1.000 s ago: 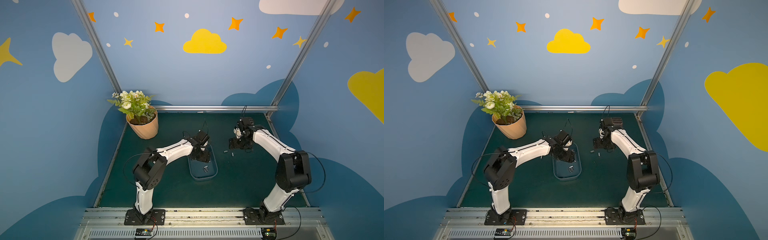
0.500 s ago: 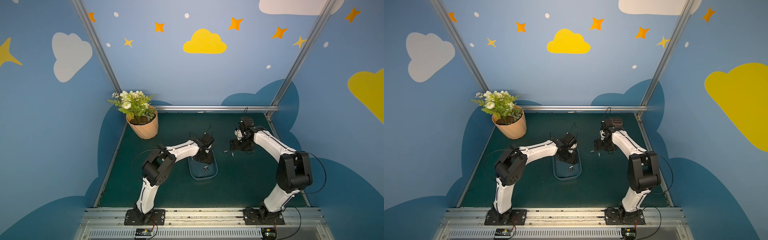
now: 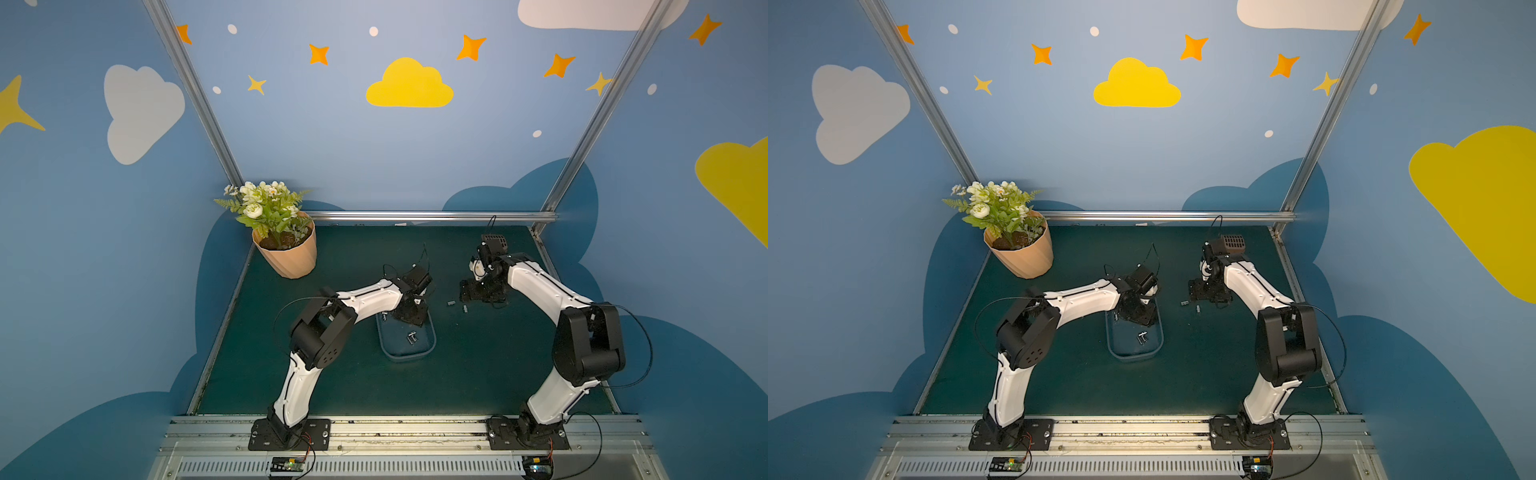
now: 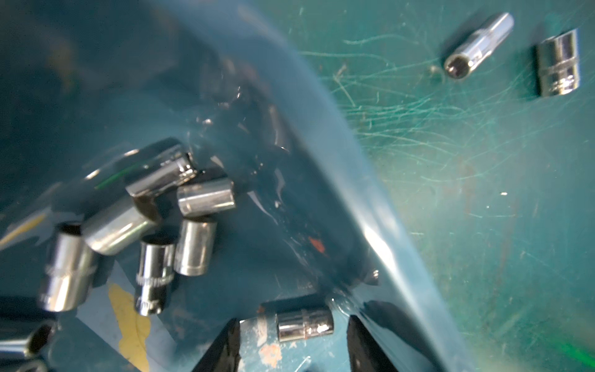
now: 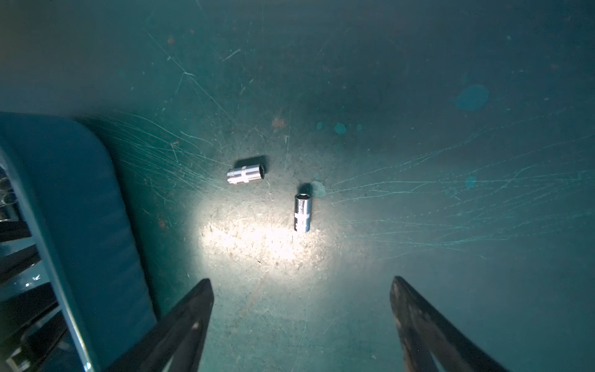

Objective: Take out the socket from the storage box
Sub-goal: Pick up the socket head from the storage box.

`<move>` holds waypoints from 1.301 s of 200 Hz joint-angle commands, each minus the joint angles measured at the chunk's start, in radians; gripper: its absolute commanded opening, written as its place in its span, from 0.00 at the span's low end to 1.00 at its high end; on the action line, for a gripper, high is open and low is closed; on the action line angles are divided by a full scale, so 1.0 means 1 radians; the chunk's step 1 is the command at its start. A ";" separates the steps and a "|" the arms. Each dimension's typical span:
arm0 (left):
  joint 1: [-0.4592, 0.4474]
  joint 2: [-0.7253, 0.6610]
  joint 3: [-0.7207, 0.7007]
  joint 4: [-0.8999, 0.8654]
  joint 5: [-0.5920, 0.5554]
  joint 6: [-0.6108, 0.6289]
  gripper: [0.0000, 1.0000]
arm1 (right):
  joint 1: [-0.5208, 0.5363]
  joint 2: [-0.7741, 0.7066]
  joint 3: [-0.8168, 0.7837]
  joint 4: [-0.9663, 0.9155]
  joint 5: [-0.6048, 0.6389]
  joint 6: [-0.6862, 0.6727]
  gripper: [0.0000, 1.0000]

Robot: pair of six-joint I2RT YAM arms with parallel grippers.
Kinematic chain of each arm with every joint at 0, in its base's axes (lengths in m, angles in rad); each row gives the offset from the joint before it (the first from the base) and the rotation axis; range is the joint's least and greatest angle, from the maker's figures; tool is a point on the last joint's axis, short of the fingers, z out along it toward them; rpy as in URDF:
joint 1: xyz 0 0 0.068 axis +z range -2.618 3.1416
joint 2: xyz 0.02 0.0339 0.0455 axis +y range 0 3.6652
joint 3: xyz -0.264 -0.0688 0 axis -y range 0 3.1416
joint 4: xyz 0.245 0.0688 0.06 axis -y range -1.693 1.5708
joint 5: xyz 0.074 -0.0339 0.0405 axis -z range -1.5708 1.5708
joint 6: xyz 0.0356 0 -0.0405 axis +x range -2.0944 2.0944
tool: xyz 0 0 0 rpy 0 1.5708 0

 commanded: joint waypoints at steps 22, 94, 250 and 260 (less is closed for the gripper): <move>-0.003 0.047 0.012 -0.006 0.013 0.016 0.46 | -0.005 -0.025 -0.012 0.003 -0.008 0.007 0.87; -0.015 0.069 0.027 -0.032 0.003 0.047 0.42 | -0.005 -0.025 -0.015 0.003 -0.011 0.010 0.86; -0.034 0.081 0.026 -0.076 -0.031 0.059 0.29 | -0.005 -0.028 -0.022 0.004 -0.011 0.011 0.86; -0.035 0.077 0.025 -0.076 -0.038 0.059 0.28 | -0.005 -0.028 -0.023 0.003 -0.011 0.011 0.86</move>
